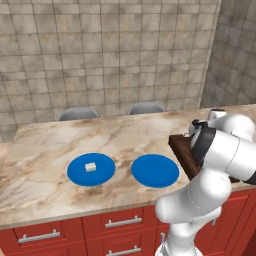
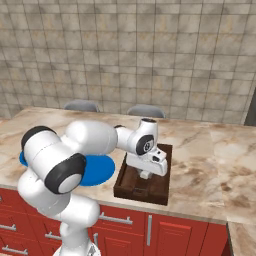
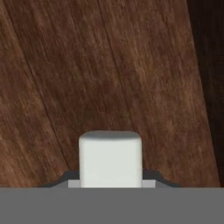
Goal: Move the dessert items from the plates to the tray.
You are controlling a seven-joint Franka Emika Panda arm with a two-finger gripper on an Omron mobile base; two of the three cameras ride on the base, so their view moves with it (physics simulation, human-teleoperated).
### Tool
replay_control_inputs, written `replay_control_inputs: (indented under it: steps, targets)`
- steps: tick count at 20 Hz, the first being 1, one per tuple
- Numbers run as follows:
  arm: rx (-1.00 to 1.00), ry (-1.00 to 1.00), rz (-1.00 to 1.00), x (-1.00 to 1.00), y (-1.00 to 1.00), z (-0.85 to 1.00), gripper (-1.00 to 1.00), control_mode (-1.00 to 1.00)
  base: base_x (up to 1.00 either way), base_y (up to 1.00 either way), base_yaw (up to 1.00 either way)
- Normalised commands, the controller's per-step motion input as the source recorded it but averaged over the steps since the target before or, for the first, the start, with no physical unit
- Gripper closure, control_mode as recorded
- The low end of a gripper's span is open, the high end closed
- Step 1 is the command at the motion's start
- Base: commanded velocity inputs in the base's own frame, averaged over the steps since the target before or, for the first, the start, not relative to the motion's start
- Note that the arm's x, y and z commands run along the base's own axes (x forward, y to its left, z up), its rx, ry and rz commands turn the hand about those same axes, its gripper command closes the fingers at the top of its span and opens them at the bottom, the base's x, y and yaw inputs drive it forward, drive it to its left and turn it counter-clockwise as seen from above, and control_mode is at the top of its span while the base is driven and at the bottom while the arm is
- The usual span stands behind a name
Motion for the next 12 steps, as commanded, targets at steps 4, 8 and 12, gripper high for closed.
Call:
replay_control_inputs:
  steps: [4,8,12]
  targets:
    - [0.00,-0.10,0.02,-0.02,0.00,-0.11,1.00,-1.00,0.00,0.00,0.00]
    - [0.00,-0.05,0.03,-0.04,0.00,-0.23,1.00,-1.00,0.00,0.00,0.00]
    - [0.00,-0.02,0.03,0.00,0.00,-0.18,1.00,-1.00,0.00,0.00,0.00]
